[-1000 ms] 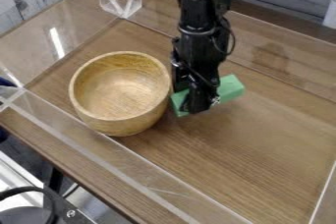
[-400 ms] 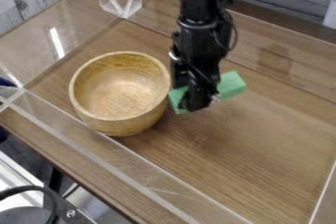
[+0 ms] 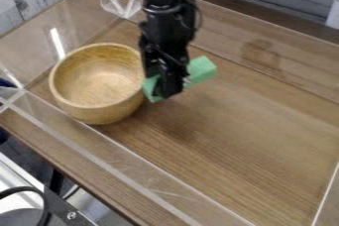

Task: Put the green block in the brown bowl

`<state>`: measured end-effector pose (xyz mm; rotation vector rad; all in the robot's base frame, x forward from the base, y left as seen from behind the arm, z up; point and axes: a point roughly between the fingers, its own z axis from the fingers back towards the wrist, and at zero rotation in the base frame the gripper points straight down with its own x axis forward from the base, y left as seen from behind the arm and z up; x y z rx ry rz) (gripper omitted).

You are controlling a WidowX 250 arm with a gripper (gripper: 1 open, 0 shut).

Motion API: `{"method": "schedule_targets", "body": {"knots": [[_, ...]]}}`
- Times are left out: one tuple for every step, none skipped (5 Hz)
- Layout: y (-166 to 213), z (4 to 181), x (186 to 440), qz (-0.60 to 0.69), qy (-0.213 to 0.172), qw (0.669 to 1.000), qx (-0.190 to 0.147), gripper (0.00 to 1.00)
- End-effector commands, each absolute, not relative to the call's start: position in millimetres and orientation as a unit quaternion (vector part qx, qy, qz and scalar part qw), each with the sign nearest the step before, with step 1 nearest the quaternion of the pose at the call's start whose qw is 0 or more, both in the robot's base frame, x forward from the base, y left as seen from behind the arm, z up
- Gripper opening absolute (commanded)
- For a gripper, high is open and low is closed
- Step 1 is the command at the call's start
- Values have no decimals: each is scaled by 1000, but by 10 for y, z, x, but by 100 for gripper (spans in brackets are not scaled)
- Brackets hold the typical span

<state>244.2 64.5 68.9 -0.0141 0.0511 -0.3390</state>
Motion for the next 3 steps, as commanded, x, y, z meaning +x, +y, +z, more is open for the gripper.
{"method": "schedule_targets", "body": {"knots": [[877,862,2467,-134,-6,991,13,0],[822,802,2392,-144,-2,990,8,0],[762,737,2319,-152,1,988,2,0]]}}
